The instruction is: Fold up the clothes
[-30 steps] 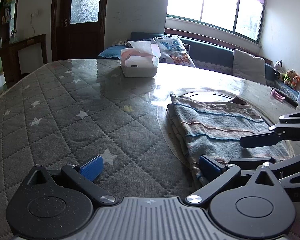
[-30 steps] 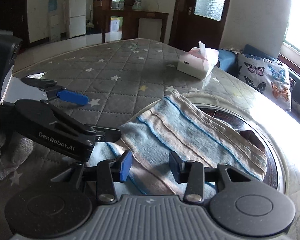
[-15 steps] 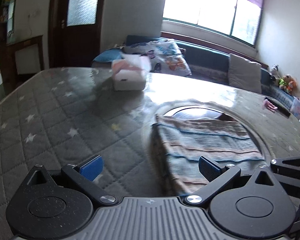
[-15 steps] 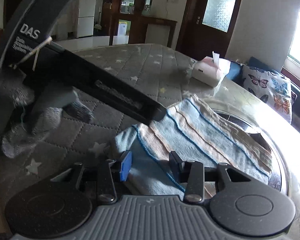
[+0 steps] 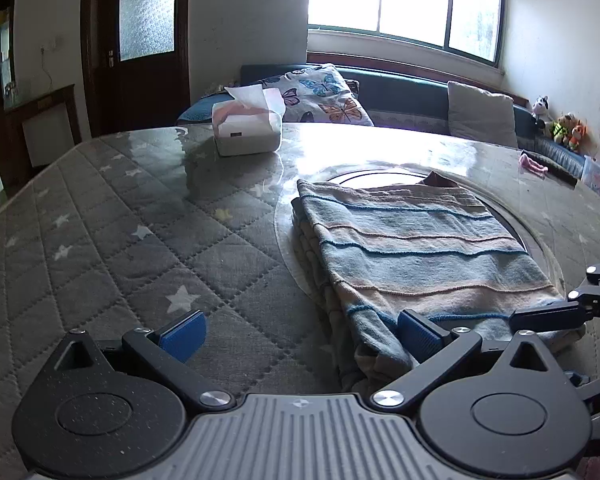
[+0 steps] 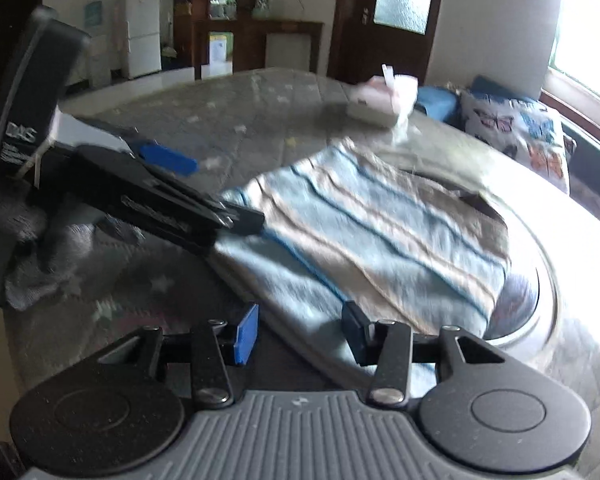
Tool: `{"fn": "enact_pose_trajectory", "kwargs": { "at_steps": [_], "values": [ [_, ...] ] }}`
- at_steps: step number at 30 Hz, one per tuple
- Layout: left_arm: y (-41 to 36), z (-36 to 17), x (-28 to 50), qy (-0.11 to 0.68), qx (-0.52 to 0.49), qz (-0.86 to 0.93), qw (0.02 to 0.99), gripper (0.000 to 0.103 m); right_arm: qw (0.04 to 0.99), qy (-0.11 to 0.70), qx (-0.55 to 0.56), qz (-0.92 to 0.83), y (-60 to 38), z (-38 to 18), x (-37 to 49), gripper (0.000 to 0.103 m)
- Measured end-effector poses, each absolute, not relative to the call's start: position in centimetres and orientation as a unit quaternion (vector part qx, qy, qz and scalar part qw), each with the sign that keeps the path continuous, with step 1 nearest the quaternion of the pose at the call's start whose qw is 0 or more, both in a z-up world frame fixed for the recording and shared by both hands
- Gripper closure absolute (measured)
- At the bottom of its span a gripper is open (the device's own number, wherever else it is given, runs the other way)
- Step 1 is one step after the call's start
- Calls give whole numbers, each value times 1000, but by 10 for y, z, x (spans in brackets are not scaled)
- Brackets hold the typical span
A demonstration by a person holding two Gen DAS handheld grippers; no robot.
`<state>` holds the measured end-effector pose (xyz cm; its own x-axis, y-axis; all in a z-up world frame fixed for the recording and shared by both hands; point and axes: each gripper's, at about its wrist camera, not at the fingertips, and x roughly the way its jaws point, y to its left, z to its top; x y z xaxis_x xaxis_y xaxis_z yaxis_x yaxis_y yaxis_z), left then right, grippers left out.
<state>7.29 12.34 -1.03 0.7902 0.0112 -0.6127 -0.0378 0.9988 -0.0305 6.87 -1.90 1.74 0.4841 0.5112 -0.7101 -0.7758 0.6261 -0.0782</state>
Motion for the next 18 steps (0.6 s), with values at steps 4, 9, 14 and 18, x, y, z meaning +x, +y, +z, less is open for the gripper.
{"fn": "enact_pose_trajectory", "kwargs": {
  "at_steps": [4,9,14,18],
  "values": [
    [126,0,62,304,-12,19,952,0,844,328,-182,383,-33,26,67,57],
    [133,-5,60,314,-3,33,949,0,861,335,-147,354,-58,33,76,56],
    [133,-9,63,323,-2,34,946,0,856,366,-131,341,-71,21,84,56],
    [131,4,72,311,4,32,950,0,859,353,-134,345,-72,31,87,56]
  ]
}}
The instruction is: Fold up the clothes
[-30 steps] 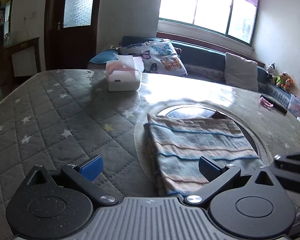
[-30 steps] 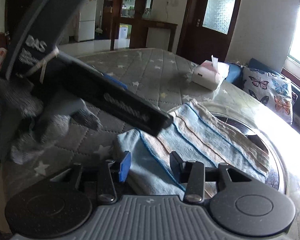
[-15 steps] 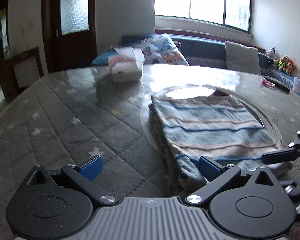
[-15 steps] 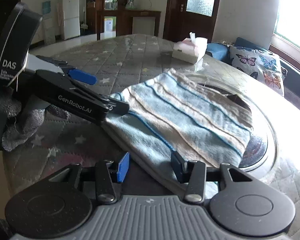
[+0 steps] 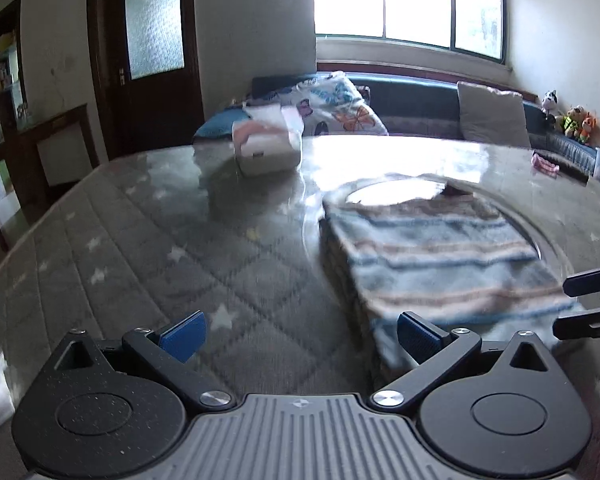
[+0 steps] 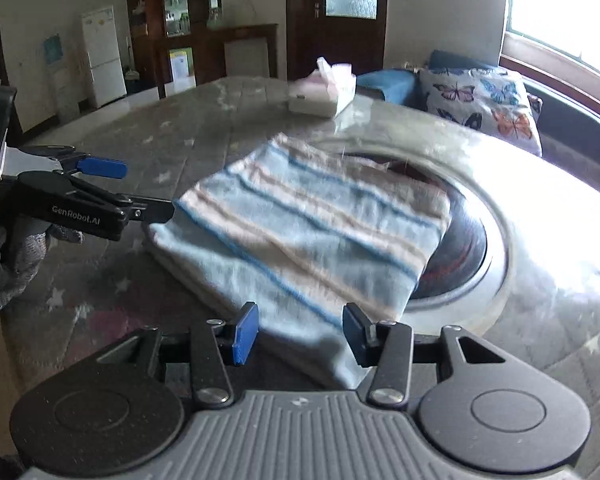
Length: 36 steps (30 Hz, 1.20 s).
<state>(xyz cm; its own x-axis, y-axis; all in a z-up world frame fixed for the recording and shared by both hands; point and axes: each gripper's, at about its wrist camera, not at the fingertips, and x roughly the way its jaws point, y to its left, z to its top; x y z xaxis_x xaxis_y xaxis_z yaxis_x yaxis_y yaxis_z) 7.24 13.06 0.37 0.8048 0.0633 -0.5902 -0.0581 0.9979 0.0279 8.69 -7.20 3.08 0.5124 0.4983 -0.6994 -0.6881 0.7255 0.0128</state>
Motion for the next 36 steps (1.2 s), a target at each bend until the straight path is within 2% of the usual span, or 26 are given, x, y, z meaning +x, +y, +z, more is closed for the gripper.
{"fn": "enact_pose_trajectory", "kwargs": {
  "at_steps": [9,17,25,36],
  "values": [
    [121,14,119,312,-1,25,950,0,879,349,-94,311,-69,33,131,56],
    [126,-15,157,367,13,37,930,0,875,373,-85,297,-69,14,154,55],
    [138,3,173,350,-9,50,935,0,877,365,-86,300,-71,21,161,55],
    [143,-11,205,373,-3,72,925,0,881,371,-81,283,-69,16,183,51]
  ]
}}
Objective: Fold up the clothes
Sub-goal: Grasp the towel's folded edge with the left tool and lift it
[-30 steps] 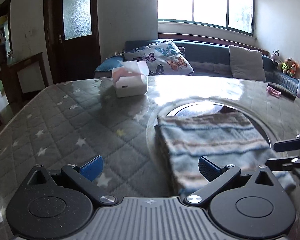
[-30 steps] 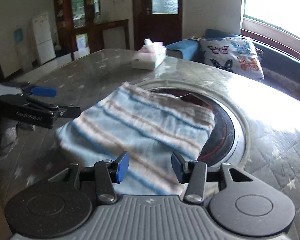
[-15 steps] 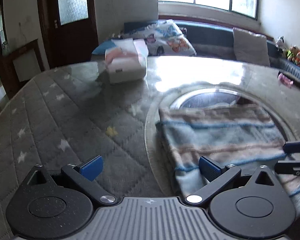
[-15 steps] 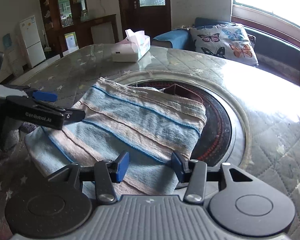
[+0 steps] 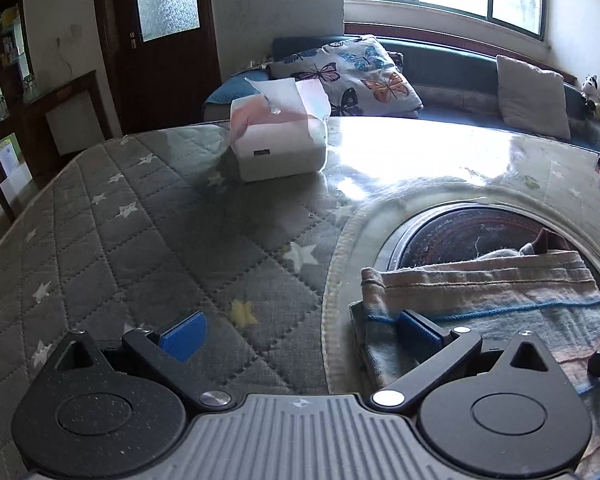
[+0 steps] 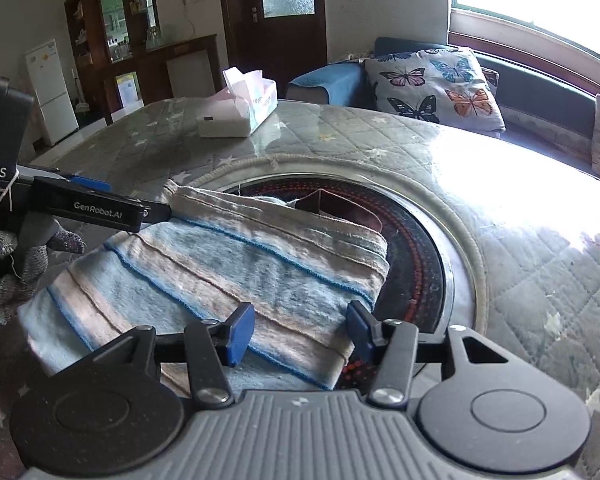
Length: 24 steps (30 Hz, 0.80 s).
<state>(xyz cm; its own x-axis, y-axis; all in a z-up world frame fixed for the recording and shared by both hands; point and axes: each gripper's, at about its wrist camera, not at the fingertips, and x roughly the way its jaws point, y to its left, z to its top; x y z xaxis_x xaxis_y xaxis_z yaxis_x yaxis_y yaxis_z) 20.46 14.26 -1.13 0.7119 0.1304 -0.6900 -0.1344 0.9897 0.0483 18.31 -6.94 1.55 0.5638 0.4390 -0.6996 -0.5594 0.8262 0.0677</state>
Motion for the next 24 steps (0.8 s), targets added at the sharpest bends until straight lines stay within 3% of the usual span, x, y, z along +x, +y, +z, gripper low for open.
{"fn": "enact_pose_trajectory", "kwargs": {
  "at_steps": [16,24],
  "values": [
    [158,15,157,366,-69,55,926,0,829,319,-141,437,1,44,98,46],
    [159,14,141,377,-102,35,920,0,807,284,-260,447,53,22,55,51]
  ]
}}
